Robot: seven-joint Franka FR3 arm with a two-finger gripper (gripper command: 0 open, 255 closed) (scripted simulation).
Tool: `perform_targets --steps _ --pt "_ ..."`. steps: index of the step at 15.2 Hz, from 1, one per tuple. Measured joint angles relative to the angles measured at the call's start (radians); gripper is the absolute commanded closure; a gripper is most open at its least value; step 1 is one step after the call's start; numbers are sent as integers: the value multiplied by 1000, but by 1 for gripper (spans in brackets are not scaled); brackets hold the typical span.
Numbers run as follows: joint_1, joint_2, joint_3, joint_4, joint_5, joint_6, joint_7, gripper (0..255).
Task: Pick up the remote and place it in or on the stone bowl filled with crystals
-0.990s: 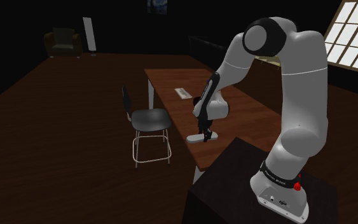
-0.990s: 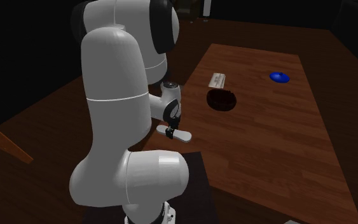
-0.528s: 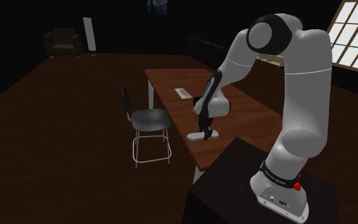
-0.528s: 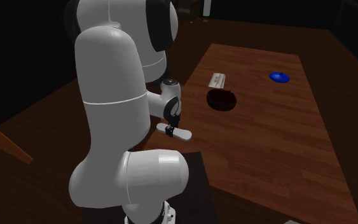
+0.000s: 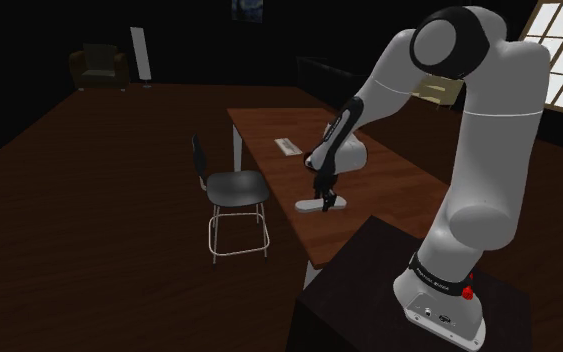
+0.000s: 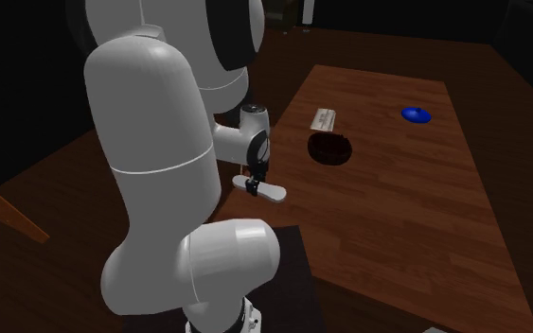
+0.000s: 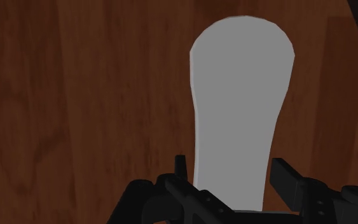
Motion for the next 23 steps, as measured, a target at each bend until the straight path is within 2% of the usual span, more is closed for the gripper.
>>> perform_targets --steps 8,15,21,23 --pt "56 -137 -84 -23 -148 -103 108 255" --pt "63 -250 -111 -21 -259 -207 185 255" --pt "56 -334 -110 -3 -320 -301 230 255" --pt "52 -307 -123 39 -299 -318 194 255"
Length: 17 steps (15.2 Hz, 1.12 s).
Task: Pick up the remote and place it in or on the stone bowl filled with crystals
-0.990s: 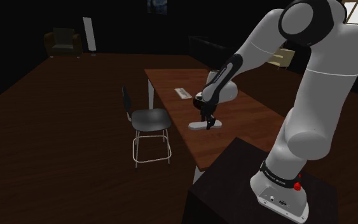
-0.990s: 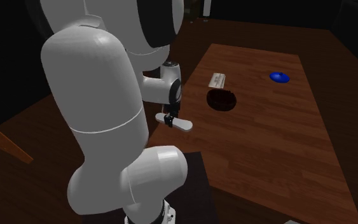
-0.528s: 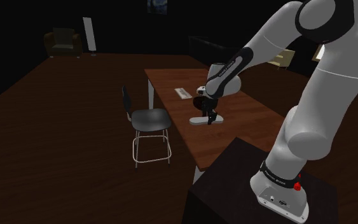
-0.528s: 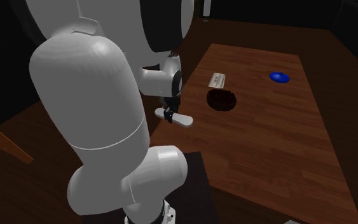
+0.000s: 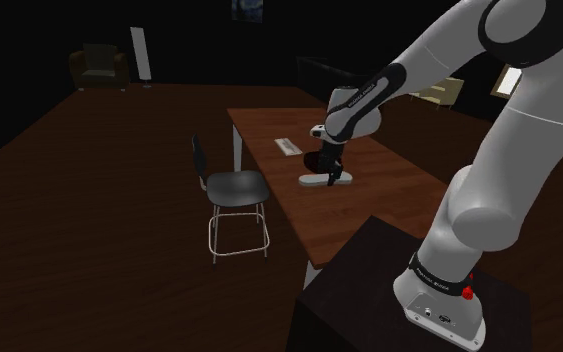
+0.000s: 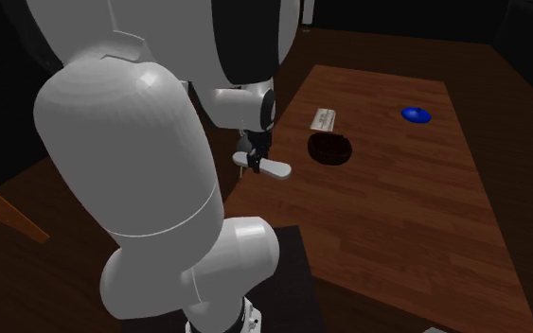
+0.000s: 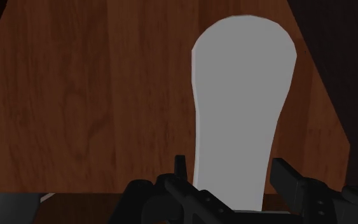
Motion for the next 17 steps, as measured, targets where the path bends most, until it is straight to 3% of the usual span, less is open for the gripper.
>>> perform_targets --steps 8,17 --pt "-78 233 -46 277 183 -73 -259 255" --pt "-253 523 -15 674 338 -219 -457 255"
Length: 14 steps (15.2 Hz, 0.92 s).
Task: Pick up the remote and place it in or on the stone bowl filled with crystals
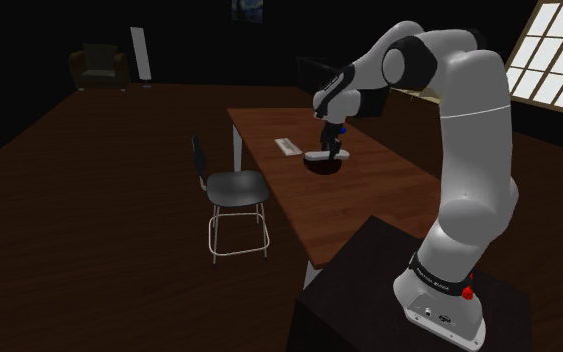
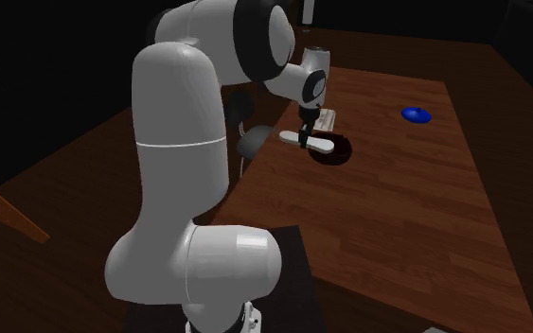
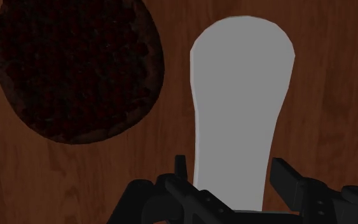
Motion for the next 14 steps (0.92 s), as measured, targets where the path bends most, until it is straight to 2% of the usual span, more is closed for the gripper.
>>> perform_targets --steps 6,10,11,12,13,14 --pt "-132 210 31 349 53 -148 -53 255" --pt "-237 377 53 650 75 -278 -66 255" --pt "-264 430 60 744 80 -316 -59 255" --pt "-311 509 70 894 84 -378 -53 255" --pt "-336 558 76 981 86 -413 -46 255" --pt "-345 575 79 1006 88 -420 -47 255"
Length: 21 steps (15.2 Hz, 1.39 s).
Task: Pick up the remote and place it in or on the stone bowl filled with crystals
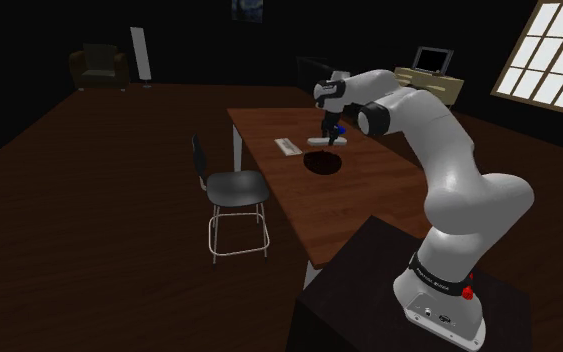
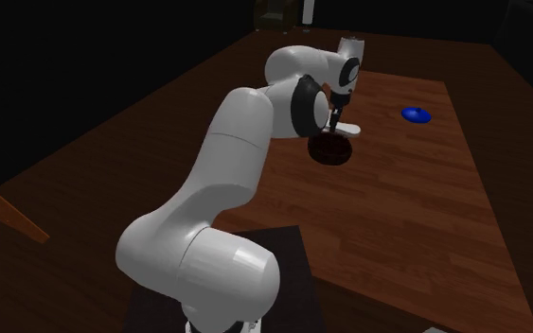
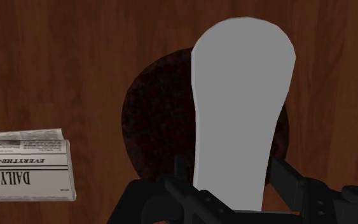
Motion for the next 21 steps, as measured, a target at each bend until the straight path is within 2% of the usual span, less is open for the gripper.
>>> perform_targets --steps 3,12,19,20,21 --pt "-10 36 6 26 4 11 0 255" --pt "-6 88 16 -1 15 88 -5 255" --pt "-12 104 19 13 17 92 -5 255" --pt "-12 104 19 14 17 92 -5 0" --pt "-12 104 19 14 17 92 -5 0"
